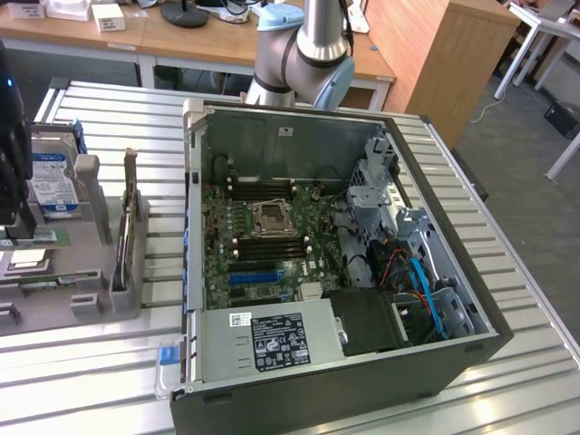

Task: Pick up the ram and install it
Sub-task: 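Pick up the ram and move it above insertion slot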

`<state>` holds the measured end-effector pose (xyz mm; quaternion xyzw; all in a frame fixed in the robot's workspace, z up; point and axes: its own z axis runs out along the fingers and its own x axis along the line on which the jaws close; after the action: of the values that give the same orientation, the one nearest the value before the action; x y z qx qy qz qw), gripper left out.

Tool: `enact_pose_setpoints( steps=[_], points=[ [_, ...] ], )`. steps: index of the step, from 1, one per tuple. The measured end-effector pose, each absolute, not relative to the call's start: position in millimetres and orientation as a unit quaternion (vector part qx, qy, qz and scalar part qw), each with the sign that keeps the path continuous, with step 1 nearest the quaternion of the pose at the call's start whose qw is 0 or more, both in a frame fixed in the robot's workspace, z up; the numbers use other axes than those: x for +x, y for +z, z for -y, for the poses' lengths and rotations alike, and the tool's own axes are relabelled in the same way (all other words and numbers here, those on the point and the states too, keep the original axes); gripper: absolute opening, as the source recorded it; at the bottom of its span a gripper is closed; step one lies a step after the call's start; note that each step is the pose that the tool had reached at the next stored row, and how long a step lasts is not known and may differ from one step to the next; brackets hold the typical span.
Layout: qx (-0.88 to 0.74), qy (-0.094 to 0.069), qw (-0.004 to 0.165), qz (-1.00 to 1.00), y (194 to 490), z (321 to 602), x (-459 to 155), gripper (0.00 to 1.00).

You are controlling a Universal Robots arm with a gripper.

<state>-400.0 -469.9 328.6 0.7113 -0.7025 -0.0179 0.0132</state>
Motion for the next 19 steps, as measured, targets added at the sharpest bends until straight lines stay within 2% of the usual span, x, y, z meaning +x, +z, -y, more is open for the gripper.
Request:
enact_pose_setpoints(
  steps=[19],
  points=[
    [0.701,-0.016,0.015,0.713,383.5,469.9,-400.0,0.12]
  ],
)
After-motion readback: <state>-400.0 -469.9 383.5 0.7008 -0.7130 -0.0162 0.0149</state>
